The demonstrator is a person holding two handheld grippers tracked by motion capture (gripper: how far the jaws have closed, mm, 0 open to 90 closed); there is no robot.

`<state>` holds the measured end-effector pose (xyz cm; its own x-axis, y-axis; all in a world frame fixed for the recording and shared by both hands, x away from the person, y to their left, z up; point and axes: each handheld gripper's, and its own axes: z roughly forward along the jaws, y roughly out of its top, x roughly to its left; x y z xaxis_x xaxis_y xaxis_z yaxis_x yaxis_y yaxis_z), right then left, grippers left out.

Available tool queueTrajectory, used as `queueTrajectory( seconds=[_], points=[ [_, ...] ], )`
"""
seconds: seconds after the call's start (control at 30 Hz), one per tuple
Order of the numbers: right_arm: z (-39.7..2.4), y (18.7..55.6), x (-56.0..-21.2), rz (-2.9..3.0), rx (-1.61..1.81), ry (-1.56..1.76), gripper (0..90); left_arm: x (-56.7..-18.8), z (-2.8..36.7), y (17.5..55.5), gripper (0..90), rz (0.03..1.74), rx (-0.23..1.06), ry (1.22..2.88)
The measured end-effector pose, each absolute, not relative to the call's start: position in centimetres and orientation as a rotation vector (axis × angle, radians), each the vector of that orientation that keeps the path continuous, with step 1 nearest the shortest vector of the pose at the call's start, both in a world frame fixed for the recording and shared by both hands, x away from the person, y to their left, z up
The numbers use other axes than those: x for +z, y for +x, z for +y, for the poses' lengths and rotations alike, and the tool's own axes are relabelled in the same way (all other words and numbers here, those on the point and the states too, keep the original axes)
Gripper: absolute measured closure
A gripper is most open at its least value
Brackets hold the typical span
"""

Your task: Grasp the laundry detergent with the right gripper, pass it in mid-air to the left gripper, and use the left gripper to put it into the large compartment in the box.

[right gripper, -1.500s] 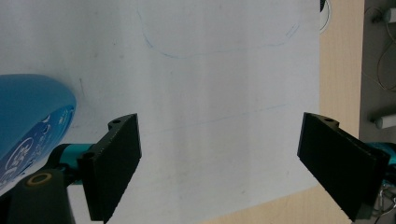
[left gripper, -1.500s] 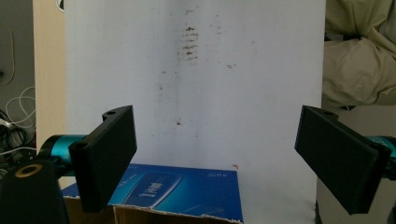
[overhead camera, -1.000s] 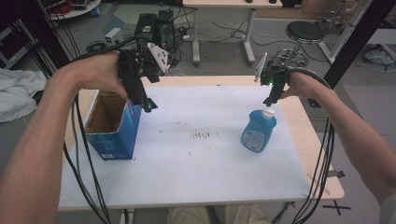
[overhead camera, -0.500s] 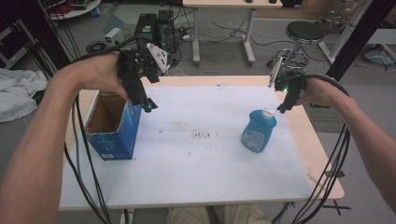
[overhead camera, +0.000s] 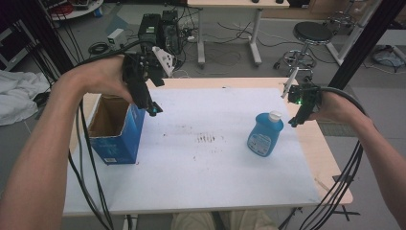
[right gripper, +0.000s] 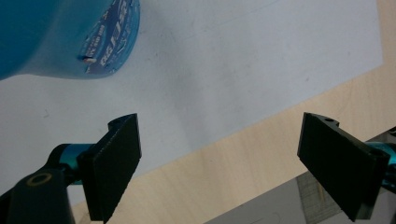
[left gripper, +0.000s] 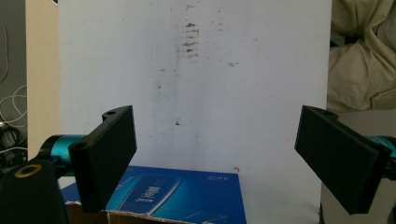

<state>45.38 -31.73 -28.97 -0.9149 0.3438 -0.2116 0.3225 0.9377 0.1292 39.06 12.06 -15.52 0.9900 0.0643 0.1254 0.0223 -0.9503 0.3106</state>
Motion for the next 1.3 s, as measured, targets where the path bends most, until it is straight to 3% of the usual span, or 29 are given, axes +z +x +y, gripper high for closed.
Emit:
queueTrajectory(
  seconds=[1.3],
  points=[
    [-29.6,39.5,-30.4,2.795,0.467,0.794,12.6,-16.1,12.3,39.1,12.7,0.076,0.180,2.814]
  ],
)
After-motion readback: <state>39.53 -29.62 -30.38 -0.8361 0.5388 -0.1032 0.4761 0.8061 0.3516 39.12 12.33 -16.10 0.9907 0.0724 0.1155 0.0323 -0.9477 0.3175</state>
